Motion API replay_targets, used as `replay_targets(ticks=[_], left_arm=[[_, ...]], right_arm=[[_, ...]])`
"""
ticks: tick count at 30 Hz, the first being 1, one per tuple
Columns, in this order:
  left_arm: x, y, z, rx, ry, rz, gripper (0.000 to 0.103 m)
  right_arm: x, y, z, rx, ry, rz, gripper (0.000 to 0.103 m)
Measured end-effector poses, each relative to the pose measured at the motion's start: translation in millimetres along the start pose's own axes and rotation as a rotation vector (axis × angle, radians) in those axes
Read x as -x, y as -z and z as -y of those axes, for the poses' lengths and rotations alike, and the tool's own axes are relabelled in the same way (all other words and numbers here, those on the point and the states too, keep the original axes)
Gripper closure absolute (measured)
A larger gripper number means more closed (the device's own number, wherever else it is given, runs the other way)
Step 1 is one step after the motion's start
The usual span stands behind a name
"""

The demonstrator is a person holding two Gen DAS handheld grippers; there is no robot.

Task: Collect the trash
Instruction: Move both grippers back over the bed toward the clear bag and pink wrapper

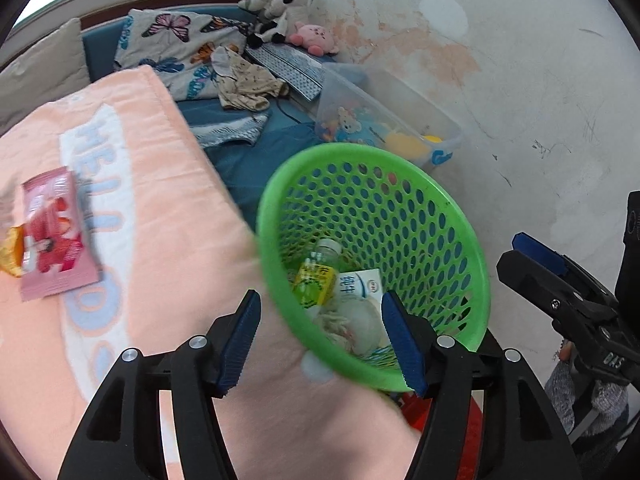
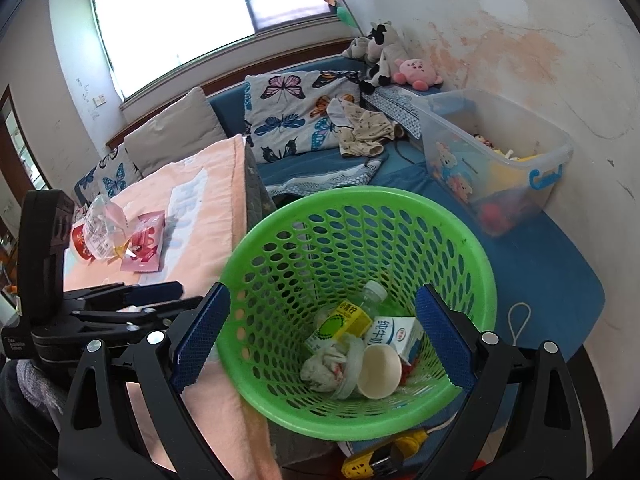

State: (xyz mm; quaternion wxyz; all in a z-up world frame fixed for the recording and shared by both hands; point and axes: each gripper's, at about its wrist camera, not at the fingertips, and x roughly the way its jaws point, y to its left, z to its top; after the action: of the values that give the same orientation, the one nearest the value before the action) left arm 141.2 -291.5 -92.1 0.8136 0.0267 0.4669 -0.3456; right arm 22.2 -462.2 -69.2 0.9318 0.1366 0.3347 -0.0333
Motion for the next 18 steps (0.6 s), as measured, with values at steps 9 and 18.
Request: replay_targets(ticks=[9, 18], left_arm=[[53, 11, -48, 0.067, -0.082, 0.068, 0.042], [104, 23, -121, 0.168, -0.237, 0.154, 0.042]], right_arm=[[-7, -2, -34, 0.034, -0.054, -0.005, 0.01], [-27, -8, -87, 0.098, -0.141, -0.029, 0.01]])
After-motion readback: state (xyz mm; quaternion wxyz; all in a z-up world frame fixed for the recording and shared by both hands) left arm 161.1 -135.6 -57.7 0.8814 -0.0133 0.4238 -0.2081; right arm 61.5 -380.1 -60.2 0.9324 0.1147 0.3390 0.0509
